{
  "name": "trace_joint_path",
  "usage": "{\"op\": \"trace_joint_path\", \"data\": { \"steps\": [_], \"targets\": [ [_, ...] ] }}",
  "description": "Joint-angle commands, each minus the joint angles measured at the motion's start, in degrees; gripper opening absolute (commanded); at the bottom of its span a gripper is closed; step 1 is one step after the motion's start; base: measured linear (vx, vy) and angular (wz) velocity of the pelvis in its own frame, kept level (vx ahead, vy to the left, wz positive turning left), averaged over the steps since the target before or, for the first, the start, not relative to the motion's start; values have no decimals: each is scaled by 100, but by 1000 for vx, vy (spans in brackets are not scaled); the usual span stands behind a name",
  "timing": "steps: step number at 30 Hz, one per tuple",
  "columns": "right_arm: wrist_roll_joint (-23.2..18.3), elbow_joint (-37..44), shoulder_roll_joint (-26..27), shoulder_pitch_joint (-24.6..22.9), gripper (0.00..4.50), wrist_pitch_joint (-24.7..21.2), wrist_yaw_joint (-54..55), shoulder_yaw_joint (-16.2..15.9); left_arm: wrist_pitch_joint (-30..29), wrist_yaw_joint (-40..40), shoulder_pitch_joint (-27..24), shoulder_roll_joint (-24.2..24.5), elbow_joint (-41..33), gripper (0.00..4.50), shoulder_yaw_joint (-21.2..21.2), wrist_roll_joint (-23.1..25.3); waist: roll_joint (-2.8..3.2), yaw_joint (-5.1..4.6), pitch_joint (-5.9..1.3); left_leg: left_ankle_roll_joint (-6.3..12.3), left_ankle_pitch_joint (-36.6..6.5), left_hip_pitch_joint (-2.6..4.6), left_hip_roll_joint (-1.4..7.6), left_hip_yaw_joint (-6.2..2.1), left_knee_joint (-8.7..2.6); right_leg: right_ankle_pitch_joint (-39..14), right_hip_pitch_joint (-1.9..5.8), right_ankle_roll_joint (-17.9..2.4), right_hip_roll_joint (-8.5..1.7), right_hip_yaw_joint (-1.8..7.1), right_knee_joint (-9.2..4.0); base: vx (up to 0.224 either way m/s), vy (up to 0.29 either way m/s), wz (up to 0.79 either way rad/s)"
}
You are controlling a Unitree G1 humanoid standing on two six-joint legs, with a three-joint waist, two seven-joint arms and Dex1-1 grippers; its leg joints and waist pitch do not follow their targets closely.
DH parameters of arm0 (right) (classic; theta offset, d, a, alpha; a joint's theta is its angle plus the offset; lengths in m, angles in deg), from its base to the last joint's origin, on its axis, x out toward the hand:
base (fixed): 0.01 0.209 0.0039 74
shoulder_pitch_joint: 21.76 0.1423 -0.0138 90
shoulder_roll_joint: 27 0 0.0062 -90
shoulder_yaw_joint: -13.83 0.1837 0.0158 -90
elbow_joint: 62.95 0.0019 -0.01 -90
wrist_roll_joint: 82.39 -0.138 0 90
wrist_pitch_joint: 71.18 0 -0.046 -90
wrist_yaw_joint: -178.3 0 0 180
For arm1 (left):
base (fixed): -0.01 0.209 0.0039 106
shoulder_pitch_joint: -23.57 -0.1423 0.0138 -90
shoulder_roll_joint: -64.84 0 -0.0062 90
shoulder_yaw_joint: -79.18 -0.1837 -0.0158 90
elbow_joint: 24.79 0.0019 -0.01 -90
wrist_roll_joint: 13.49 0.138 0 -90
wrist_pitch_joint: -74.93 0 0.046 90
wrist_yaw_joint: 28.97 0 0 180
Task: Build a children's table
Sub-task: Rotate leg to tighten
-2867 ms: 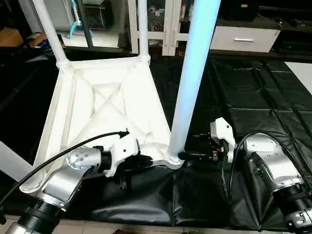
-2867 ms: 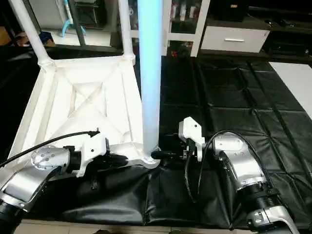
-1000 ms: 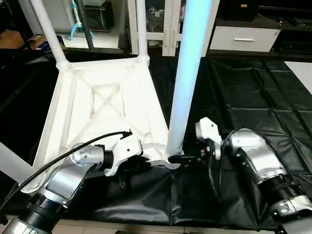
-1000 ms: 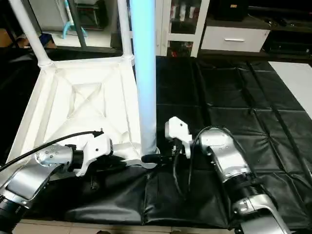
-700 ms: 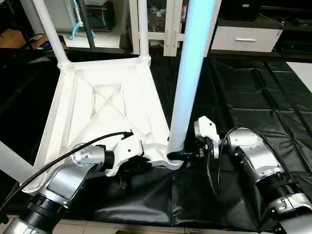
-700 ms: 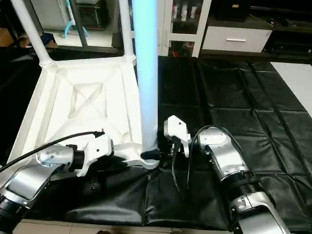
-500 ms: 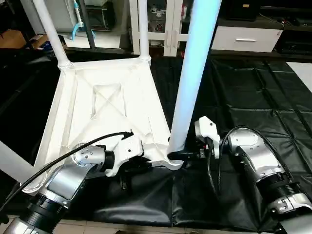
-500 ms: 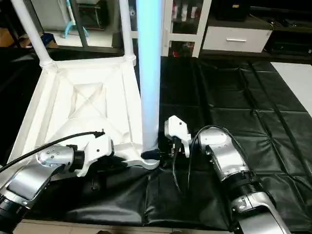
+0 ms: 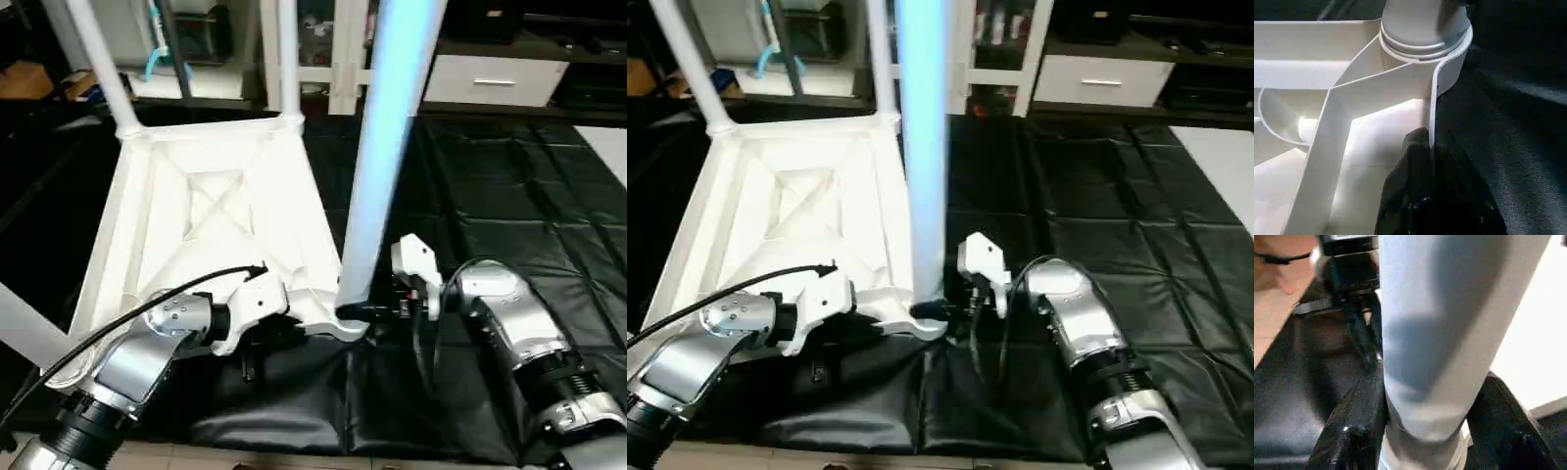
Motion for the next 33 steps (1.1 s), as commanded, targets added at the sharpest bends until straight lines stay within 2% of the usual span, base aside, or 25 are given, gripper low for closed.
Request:
{"op": "trace_joint_path", "data": {
  "steps": [1,2,5,6,7,8,9,11,13,14,15,17,18,19,20,21,22,23,24,26,27,28,30,31,33],
  "targets": [
    [259,-181,62,-124,188,-243,483,2,-225,-394,-113,-135,300,0,-70,83,-84,-29,-201,-71,-2231,133,520,-310,-601,-2709,32,-1116,-334,194,-485,0,0,0],
    [288,-56,223,-285,188,-560,1050,119,-377,-661,-5,-323,364,0,-13,119,-87,-56,-195,-183,-2382,121,517,-336,-629,-2844,37,-1009,-327,185,-489,0,0,0],
    [411,74,484,-465,188,-896,1910,269,-543,-977,142,-614,553,0,45,143,-93,-116,-155,-375,-2924,176,478,-373,-634,-3492,-48,-698,-326,176,-583,-18,5,-2],
    [411,74,484,-465,188,-896,1910,269,-543,-977,142,-614,553,0,45,143,-95,-142,-142,-399,-3043,177,470,-390,-640,-3646,-47,-628,-327,159,-604,-57,23,-11],
    [476,102,621,-520,188,-966,2297,335,-552,-1164,229,-733,682,0,46,219,-48,-153,-142,-427,-3163,185,469,-417,-651,-3737,-44,-579,-333,142,-605,-57,23,-11],
    [526,128,753,-565,188,-1034,2649,400,-575,-1318,306,-842,794,0,49,273,-61,-217,-113,-491,-3458,170,463,-469,-692,-3900,-38,-413,-315,104,-647,-43,33,-18],
    [580,131,895,-592,188,-1075,3056,478,-568,-1487,381,-947,902,0,58,345,-22,-216,-107,-531,-3578,193,452,-477,-699,-3917,-68,-387,-307,99,-659,0,0,0],
    [563,123,1129,-604,188,-1211,3597,617,-514,-1813,508,-1130,1084,0,115,456,-26,-257,-106,-563,-3877,235,435,-508,-710,-3803,-62,-353,-285,43,-680,0,0,0],
    [546,120,1358,-601,188,-1301,4107,763,-491,-2070,623,-1256,1201,0,133,558,17,-287,-85,-572,-4214,289,440,-511,-768,-3565,-56,-356,-247,-34,-696,0,0,0],
    [538,120,1450,-600,188,-1298,4240,793,-493,-2150,672,-1311,1238,0,159,562,39,-312,-89,-579,-4354,302,446,-506,-814,-3384,-18,-372,-230,-95,-697,-50,37,-7],
    [538,120,1450,-600,188,-1298,4240,793,-493,-2150,672,-1311,1238,0,159,562,39,-312,-89,-579,-4354,302,446,-506,-814,-3384,-18,-372,-230,-95,-697,0,0,0],
    [428,272,1653,-630,188,-1321,4223,771,-496,-2196,770,-1398,1301,0,185,552,89,-304,-66,-634,-4691,315,488,-414,-1035,-2731,74,-439,-152,-234,-616,0,0,0],
    [393,321,1679,-639,188,-1338,4184,761,-490,-2186,782,-1403,1312,0,181,558,91,-295,-71,-632,-4677,302,499,-378,-1082,-2579,105,-468,-138,-244,-564,0,0,0],
    [429,401,1680,-651,188,-1296,4178,730,-476,-2168,789,-1402,1326,0,187,570,58,-262,-113,-615,-4427,316,491,-338,-1073,-2396,127,-529,-197,-178,-545,0,0,0],
    [307,552,1664,-672,188,-1212,3842,671,-449,-2101,778,-1361,1331,0,189,582,31,-252,-118,-597,-4237,374,454,-320,-990,-2536,42,-545,-259,-122,-639,0,0,0],
    [245,628,1638,-682,223,-1166,3699,662,-432,-2047,755,-1325,1319,0,182,580,-20,-247,-106,-441,-3793,440,387,-343,-769,-3125,-67,-518,-433,-32,-855,0,0,0],
    [191,672,1626,-683,223,-1166,3646,669,-422,-2028,741,-1311,1320,0,183,585,-35,-221,-97,-228,-3285,370,405,-399,-698,-3533,6,-447,-549,16,-900,0,0,0],
    [47,772,1601,-671,244,-1217,3529,705,-389,-1962,704,-1268,1320,0,178,590,-34,-186,-101,-103,-2842,276,452,-427,-728,-3496,86,-436,-565,41,-863,0,0,0],
    [-44,833,1589,-651,244,-1269,3469,744,-367,-1893,675,-1232,1319,0,167,586,-32,-159,-118,-80,-2624,231,489,-433,-768,-3259,126,-482,-541,52,-803,0,0,0],
    [-38,860,1538,-611,263,-1244,3419,756,-356,-1774,628,-1169,1297,0,131,573,-30,-100,-148,-107,-2193,223,521,-350,-795,-2038,101,-831,-417,60,-675,0,0,0],
    [-33,894,1475,-580,273,-1242,3320,736,-325,-1690,586,-1111,1277,0,108,573,-30,-100,-148,-107,-2193,223,521,-350,-795,-2038,101,-831,-417,60,-675,0,0,0],
    [-44,912,1446,-565,283,-1251,3263,735,-317,-1648,565,-1085,1264,0,101,567,-38,-120,-144,-82,-2121,159,503,-334,-795,-1763,152,-984,-413,59,-612,0,0,0],
    [-94,984,1335,-506,301,-1294,3034,732,-289,-1487,483,-985,1213,0,79,547,-44,-108,-129,-44,-2221,188,498,-325,-747,-2149,111,-961,-441,81,-641,0,0,0],
    [-282,1071,1238,-457,309,-1482,2714,758,-176,-1276,406,-868,1140,0,25,513,-50,-103,-123,-23,-2325,223,485,-328,-722,-2493,92,-900,-443,83,-672,0,0,0],
    [-479,1144,1008,-358,327,-1632,2218,762,-47,-952,268,-664,1000,0,-57,460,-36,-94,-147,33,-2157,195,502,-345,-721,-2434,141,-886,-454,84,-655,0,0,0]
  ]
}}
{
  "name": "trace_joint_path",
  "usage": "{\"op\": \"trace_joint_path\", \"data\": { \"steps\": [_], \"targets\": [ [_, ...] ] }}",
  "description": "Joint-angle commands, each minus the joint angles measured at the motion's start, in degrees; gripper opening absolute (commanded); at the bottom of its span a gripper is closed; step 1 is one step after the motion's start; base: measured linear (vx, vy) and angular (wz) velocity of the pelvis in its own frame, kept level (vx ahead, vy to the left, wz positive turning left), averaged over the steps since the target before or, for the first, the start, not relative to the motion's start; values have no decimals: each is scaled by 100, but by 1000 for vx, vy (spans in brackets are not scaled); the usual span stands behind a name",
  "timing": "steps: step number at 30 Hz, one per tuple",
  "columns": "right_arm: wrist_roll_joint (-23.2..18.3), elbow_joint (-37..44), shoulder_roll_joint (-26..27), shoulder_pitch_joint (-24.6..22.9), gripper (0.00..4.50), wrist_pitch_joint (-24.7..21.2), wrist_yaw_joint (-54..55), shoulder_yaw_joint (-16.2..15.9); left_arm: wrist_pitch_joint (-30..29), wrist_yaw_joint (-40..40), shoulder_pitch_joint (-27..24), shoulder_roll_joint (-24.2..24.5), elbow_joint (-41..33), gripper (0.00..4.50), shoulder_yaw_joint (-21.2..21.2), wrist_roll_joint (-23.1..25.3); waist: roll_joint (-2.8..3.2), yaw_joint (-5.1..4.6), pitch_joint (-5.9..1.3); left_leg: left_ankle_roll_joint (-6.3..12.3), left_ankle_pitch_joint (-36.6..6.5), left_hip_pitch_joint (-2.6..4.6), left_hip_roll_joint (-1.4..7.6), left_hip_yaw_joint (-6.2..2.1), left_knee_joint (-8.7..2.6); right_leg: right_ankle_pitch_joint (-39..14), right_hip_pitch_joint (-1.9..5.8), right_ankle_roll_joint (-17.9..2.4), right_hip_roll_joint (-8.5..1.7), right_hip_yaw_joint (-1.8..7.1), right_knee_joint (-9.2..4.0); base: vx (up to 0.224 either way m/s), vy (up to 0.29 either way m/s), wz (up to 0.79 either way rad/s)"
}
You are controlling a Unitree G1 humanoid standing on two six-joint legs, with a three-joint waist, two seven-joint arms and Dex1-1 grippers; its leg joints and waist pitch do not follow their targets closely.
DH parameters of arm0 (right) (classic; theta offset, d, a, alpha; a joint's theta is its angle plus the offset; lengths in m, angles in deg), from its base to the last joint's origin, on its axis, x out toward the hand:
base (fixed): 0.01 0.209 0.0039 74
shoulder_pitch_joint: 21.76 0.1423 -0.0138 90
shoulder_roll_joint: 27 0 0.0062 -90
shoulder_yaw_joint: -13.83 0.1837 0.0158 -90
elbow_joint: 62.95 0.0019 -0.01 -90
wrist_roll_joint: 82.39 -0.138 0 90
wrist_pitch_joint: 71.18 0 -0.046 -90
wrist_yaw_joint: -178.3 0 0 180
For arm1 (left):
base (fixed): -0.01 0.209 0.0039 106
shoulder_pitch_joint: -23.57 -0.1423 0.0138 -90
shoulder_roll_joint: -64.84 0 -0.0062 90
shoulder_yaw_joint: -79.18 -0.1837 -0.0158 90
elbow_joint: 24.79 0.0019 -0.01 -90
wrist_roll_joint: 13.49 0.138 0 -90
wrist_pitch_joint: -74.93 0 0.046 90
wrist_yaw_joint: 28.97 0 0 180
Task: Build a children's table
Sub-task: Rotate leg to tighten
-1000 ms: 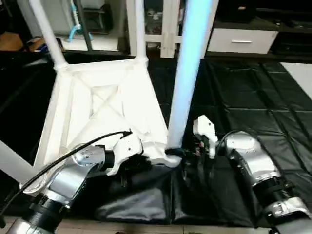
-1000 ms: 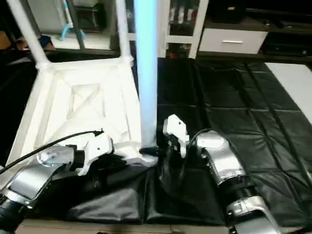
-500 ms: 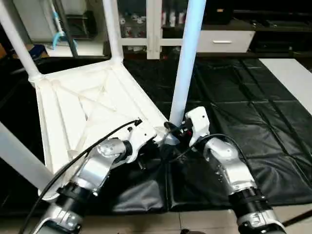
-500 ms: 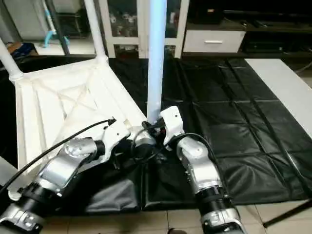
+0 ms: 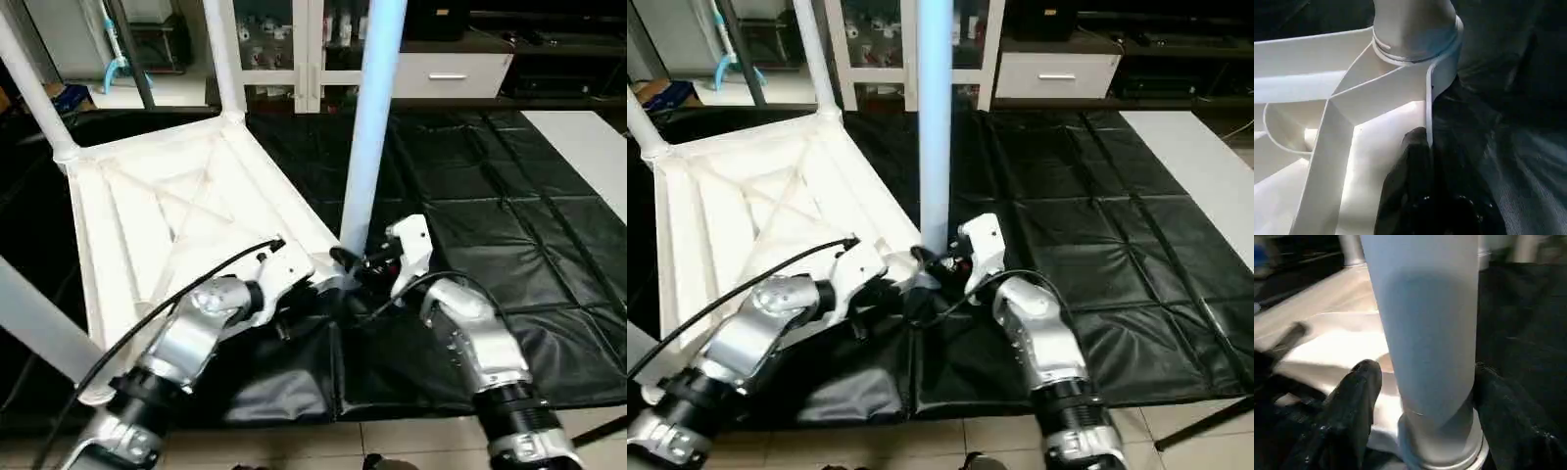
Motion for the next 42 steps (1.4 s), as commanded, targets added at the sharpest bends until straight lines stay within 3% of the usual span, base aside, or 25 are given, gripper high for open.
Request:
{"op": "trace_joint_path", "data": {
  "steps": [1,2,7,9,10,12,16,18,20,22,25,30,33,37,42],
  "targets": [
    [-240,280,-183,189,336,-99,-693,-132,159,357,-279,163,155,0,-209,-23,-72,44,-261,42,-2096,120,542,-327,-519,-2022,151,-718,-357,222,-353,0,0,0],
    [-184,291,-386,211,336,40,-990,-234,253,509,-345,276,94,0,-257,-33,-66,40,-250,13,-2154,152,538,-290,-515,-1946,103,-761,-336,231,-349,0,0,0],
    [-73,322,-1179,182,336,494,-2318,-555,364,1042,-592,511,-300,0,-224,-380,-98,115,-256,57,-2005,181,548,-249,-480,-1759,122,-928,-342,261,-314,0,0,0],
    [-84,270,-1621,183,336,668,-3079,-654,358,1363,-722,641,-585,0,-234,-581,-105,146,-268,121,-1783,148,562,-251,-477,-1498,165,-1003,-342,268,-275,0,0,0],
    [-84,270,-1621,183,336,668,-3079,-654,358,1363,-722,641,-585,0,-234,-581,-113,180,-265,172,-1740,190,558,-215,-456,-1413,127,-1039,-327,283,-270,0,0,0],
    [-31,133,-1842,237,336,828,-3492,-745,340,1576,-785,713,-729,0,-258,-700,-126,179,-267,218,-1736,196,559,-204,-438,-1446,121,-1078,-312,296,-256,26,-5,4],
    [-21,-51,-1947,320,336,974,-3738,-860,321,1723,-807,763,-825,0,-288,-785,-149,215,-299,418,-1336,184,541,-155,-373,-1143,104,-1171,-288,337,-205,55,-10,7],
    [6,-147,-1919,357,336,1053,-3803,-877,288,1779,-830,774,-885,0,-288,-807,-154,247,-303,451,-1395,241,555,-119,-348,-1301,53,-1198,-259,367,-205,51,-17,15],
    [-28,-207,-1858,392,336,1061,-3835,-874,272,1792,-832,776,-922,0,-288,-803,-140,295,-329,520,-1081,200,551,-112,-329,-1018,90,-1231,-257,360,-151,53,-17,13],
    [-67,-200,-1780,405,336,1057,-3924,-905,237,1814,-814,770,-945,0,-300,-808,-123,327,-328,584,-957,217,557,-89,-309,-825,71,-1272,-241,359,-127,51,-17,11],
    [-1,-285,-1698,436,336,1149,-3902,-957,224,1826,-799,753,-942,0,-323,-793,-124,340,-362,681,-596,146,556,-105,-289,-468,130,-1329,-245,331,-49,17,-4,3],
    [29,-498,-1653,527,309,1241,-3991,-1018,186,1838,-791,753,-984,0,-342,-794,-123,357,-340,607,-855,111,554,-121,-305,-889,134,-1251,-252,322,-90,0,0,0],
    [2,-572,-1646,571,278,1199,-4090,-1008,175,1847,-788,763,-988,0,-332,-788,-120,347,-334,495,-1048,134,560,-128,-319,-1221,115,-1155,-250,328,-121,0,0,0],
    [-37,-610,-1641,597,246,1163,-4170,-1002,159,1856,-821,781,-1015,0,-318,-779,-123,349,-344,493,-922,127,559,-130,-316,-1089,123,-1144,-250,328,-104,0,0,0],
    [-113,-584,-1620,582,206,1075,-4209,-1003,137,1851,-850,780,-1041,0,-323,-785,-137,358,-358,633,-675,111,555,-121,-287,-783,139,-1216,-248,319,-67,0,0,0]
  ]
}}
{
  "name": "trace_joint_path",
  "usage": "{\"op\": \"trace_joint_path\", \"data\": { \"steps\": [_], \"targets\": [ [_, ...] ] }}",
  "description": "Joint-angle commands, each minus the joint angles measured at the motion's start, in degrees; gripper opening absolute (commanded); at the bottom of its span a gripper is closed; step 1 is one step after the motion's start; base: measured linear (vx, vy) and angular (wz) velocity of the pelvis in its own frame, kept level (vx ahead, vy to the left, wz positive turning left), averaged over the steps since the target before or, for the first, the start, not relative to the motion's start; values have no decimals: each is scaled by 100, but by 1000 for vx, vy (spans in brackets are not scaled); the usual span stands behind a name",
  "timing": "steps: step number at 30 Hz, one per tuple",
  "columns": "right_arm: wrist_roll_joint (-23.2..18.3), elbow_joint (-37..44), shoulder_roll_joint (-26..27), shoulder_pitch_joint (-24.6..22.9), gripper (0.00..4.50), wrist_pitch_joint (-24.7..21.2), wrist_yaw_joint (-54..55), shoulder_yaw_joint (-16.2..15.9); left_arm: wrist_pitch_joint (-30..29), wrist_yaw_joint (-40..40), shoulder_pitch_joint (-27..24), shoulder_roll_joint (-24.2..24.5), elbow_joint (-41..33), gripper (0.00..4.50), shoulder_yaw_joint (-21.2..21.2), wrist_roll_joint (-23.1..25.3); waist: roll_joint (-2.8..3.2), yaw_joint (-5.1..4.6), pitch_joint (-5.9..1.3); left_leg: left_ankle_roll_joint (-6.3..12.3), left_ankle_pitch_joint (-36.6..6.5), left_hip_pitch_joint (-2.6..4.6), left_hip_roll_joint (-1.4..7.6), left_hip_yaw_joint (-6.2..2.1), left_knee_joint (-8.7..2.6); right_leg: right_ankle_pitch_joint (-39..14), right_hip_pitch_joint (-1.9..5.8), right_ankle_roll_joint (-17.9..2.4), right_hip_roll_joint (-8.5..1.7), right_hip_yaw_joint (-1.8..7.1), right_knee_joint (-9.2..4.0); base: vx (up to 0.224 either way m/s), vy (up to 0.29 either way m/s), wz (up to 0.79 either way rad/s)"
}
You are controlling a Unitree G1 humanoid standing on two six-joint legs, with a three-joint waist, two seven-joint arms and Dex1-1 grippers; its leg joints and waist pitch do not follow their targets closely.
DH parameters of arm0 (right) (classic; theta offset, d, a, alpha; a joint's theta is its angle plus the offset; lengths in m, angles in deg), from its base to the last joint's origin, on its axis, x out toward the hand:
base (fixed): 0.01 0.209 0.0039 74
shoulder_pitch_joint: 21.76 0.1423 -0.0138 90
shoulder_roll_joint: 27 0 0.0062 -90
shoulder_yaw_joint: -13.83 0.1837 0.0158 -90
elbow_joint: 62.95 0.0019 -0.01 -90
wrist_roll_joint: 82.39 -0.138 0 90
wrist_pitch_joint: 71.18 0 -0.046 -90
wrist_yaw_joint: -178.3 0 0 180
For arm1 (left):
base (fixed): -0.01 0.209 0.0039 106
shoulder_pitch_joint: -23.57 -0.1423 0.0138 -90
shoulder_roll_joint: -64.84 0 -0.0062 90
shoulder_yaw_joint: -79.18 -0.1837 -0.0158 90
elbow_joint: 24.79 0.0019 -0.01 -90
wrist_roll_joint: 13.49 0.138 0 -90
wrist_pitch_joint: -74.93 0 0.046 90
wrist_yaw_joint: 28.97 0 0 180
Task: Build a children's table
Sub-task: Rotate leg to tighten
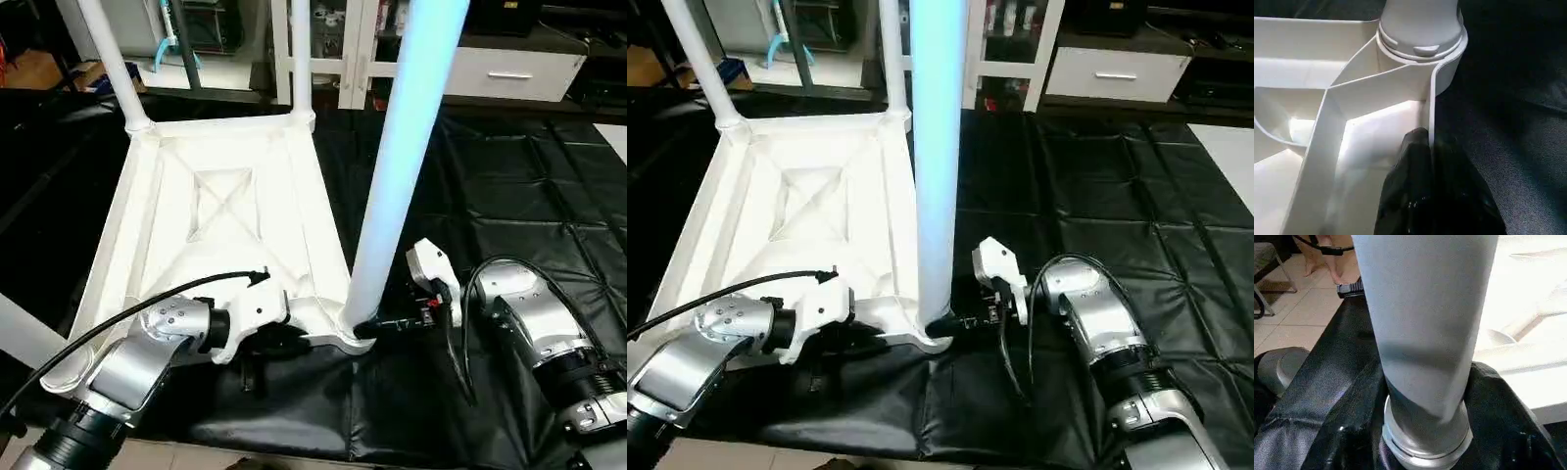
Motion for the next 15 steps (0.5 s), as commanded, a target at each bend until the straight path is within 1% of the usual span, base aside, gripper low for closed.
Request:
{"op": "trace_joint_path", "data": {
  "steps": [1,2,4,7,10,11,12,13,14,15],
  "targets": [
    [-80,55,11,13,203,-55,-212,-18,-50,90,-162,-69,159,0,-235,-101,-122,-45,-340,628,-693,133,486,-240,-427,-1022,131,-1191,-283,157,-306,0,0,0],
    [-84,57,14,9,203,-61,-206,-15,-51,89,-162,-69,159,0,-235,-100,-130,-47,-335,628,-720,127,486,-243,-429,-1073,135,-1184,-286,157,-309,0,0,0],
    [-129,80,50,-37,196,-125,-119,34,-57,73,-167,-77,154,0,-232,-98,-129,-46,-329,615,-760,128,486,-243,-432,-1169,133,-1167,-288,161,-321,0,0,0],
    [-191,180,143,-227,194,-283,199,151,-36,-40,-160,-124,210,0,-219,-45,-121,-44,-326,568,-817,128,491,-250,-442,-1267,130,-1137,-291,164,-331,0,0,0],
    [-197,204,159,-275,193,-308,259,167,-26,-79,-153,-140,231,0,-213,-26,-128,-46,-325,525,-887,138,487,-253,-449,-1369,123,-1088,-290,165,-346,0,0,0],
    [-169,266,184,-397,193,-323,410,179,-3,-169,-124,-181,278,0,-203,21,-82,-41,-319,505,-912,139,487,-259,-456,-1394,118,-1091,-293,167,-349,0,0,0],
    [-101,330,227,-530,193,-297,653,200,37,-318,-62,-253,369,0,-177,94,-98,-43,-309,473,-972,151,487,-247,-460,-1444,99,-1049,-281,176,-372,0,0,0],
    [-101,330,227,-530,193,-297,653,200,37,-318,-62,-253,369,0,-177,94,-106,-39,-298,433,-1101,163,486,-249,-473,-1599,93,-1010,-286,182,-395,0,0,0],
    [-26,398,306,-677,193,-299,1000,248,96,-542,34,-349,501,0,-144,211,-80,-47,-291,363,-1216,148,484,-269,-493,-1787,102,-952,-289,181,-409,0,0,0],
    [-13,411,328,-706,193,-309,1082,262,111,-599,58,-370,532,0,-136,241,-81,-49,-280,323,-1308,163,489,-263,-506,-1917,77,-905,-283,185,-437,0,0,0]
  ]
}}
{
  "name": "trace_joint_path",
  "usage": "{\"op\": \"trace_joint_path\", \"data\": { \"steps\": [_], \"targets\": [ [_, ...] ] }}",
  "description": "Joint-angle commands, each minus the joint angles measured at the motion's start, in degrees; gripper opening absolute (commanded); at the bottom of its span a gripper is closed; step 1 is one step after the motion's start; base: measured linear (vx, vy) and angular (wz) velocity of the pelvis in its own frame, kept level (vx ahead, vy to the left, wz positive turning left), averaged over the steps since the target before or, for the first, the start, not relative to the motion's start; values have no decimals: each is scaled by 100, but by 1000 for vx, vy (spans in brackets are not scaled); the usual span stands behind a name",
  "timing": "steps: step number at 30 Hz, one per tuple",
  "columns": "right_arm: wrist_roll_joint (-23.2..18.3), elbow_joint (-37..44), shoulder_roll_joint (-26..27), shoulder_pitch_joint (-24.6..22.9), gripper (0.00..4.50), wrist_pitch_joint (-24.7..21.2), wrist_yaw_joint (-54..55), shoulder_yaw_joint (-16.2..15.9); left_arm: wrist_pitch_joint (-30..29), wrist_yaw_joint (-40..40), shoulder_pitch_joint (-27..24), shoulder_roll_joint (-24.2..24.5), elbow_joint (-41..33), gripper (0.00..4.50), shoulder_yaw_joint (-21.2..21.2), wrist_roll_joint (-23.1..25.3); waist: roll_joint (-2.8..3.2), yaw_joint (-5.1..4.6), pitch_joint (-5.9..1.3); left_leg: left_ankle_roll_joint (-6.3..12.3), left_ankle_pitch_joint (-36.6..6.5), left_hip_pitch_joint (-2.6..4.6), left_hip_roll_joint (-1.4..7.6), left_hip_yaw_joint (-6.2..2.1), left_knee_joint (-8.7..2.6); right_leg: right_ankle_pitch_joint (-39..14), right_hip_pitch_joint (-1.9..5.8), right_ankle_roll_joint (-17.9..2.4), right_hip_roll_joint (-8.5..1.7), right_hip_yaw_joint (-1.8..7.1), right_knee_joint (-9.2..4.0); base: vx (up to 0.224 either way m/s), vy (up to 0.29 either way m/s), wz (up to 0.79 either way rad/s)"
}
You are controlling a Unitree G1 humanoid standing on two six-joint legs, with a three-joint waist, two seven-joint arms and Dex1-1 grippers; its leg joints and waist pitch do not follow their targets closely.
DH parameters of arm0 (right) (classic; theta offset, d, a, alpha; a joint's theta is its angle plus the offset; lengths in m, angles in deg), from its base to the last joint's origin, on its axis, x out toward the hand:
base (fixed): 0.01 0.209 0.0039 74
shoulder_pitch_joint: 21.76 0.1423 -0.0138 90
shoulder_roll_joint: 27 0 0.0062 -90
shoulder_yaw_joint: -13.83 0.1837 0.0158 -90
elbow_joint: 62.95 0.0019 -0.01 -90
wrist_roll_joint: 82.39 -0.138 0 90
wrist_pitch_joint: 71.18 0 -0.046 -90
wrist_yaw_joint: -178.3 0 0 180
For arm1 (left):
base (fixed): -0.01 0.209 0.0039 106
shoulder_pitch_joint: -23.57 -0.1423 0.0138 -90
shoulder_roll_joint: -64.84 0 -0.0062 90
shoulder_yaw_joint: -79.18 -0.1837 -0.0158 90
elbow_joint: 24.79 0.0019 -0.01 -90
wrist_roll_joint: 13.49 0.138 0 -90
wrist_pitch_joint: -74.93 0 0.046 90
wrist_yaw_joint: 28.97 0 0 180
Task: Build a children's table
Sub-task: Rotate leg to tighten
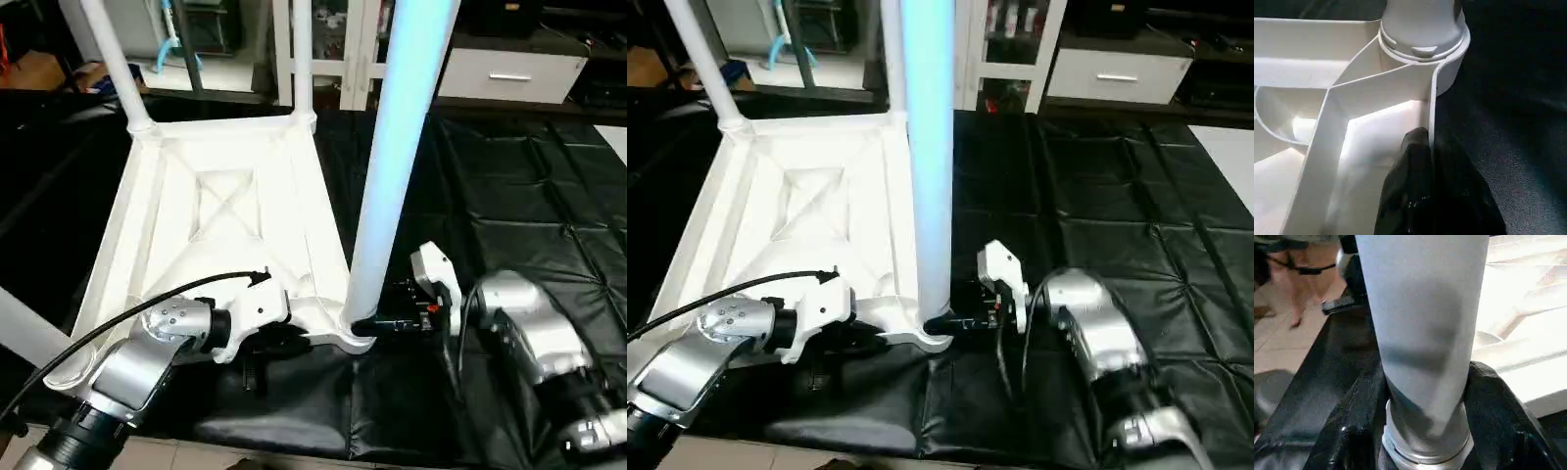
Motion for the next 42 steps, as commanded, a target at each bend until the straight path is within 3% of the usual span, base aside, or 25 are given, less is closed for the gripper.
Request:
{"op": "trace_joint_path", "data": {
  "steps": [1,4,6,10,13,16,20,23,24,26,30,32,36,39,40,41,42],
  "targets": [
    [191,2,206,-150,193,-135,664,-12,-38,-569,81,-258,433,0,-119,185,-100,-63,-253,219,-1485,165,483,-269,-518,-2095,40,-880,-281,184,-447,0,0,0],
    [260,7,315,-190,191,-182,985,64,-61,-759,163,-322,529,0,-103,283,-99,-135,-229,-37,-1952,138,477,-331,-567,-2686,41,-685,-299,168,-487,-37,4,-2],
    [567,-8,687,-281,191,-190,2195,300,-235,-1226,384,-592,755,0,-20,393,-112,-184,-222,-153,-2157,134,471,-359,-591,-2906,32,-570,-298,154,-509,-56,15,-9],
    [832,89,1245,-502,190,-130,3603,559,-411,-1906,653,-1038,1028,0,66,534,-118,-309,-191,-433,-2712,142,444,-427,-630,-3285,-37,-325,-287,132,-568,-55,16,-12],
    [947,209,1446,-596,190,-27,4048,590,-434,-2185,729,-1230,1137,0,119,606,-119,-333,-185,-366,-2909,167,427,-444,-623,-3469,-59,-244,-307,127,-622,0,0,0],
    [988,275,1541,-616,189,4,4208,567,-388,-2269,777,-1291,1217,0,131,661,-104,-336,-184,-303,-2942,188,437,-429,-650,-3138,-74,-296,-285,130,-651,0,0,0],
    [996,349,1624,-594,189,52,4271,543,-318,-2223,827,-1307,1298,0,99,693,-84,-347,-169,-350,-3202,224,432,-424,-675,-2968,-96,-335,-262,116,-660,0,0,0],
    [1087,400,1629,-605,189,180,4395,534,-315,-2219,821,-1297,1309,0,97,711,-72,-349,-187,-350,-3088,203,438,-416,-692,-2676,-60,-397,-272,117,-644,0,0,0],
    [1005,489,1614,-630,259,235,4304,514,-275,-2220,815,-1276,1319,0,93,749,-73,-342,-190,-318,-3010,199,437,-404,-694,-2564,-56,-433,-275,131,-644,0,0,0],
    [902,600,1603,-659,262,296,4215,514,-227,-2208,808,-1260,1326,0,91,789,-84,-318,-184,-243,-2849,203,441,-377,-677,-2479,-67,-482,-292,162,-653,0,0,0],
    [758,739,1604,-688,299,293,4126,560,-153,-2151,800,-1230,1344,0,62,816,-86,-315,-203,-166,-2498,131,459,-381,-688,-2124,7,-592,-305,169,-592,0,0,0],
    [747,975,1490,-802,324,395,4270,743,-6,-2046,792,-1161,1389,0,-21,862,-123,-284,-199,-123,-2440,161,462,-358,-667,-2267,-17,-584,-325,188,-614,0,0,0],
    [774,1168,1268,-1040,352,609,4552,1098,226,-1997,804,-1103,1460,0,-60,907,-130,-262,-194,-115,-2344,173,466,-344,-675,-2260,-19,-533,-306,184,-628,0,0,0],
    [817,1304,1001,-1491,352,422,4742,1398,987,-2072,978,-1096,1832,0,-117,1040,-97,-245,-160,-154,-2669,251,432,-323,-654,-2577,-80,-444,-273,187,-705,0,0,0],
    [851,1346,973,-1606,352,296,4824,1448,1217,-2110,1072,-1161,1959,0,-99,1024,-82,-252,-171,-158,-2759,249,423,-337,-653,-2680,-69,-405,-270,176,-701,0,0,0],
    [853,1414,967,-1702,352,181,4874,1471,1365,-2132,1135,-1203,2039,0,-86,1005,-104,-267,-162,-137,-2776,234,413,-340,-656,-2742,-66,-386,-265,165,-718,0,0,0],
    [848,1462,971,-1759,352,119,4901,1480,1532,-2137,1206,-1220,2114,0,-116,1025,-110,-283,-183,-104,-2684,172,414,-363,-670,-2707,-8,-363,-279,153,-687,0,0,0]
  ]
}}
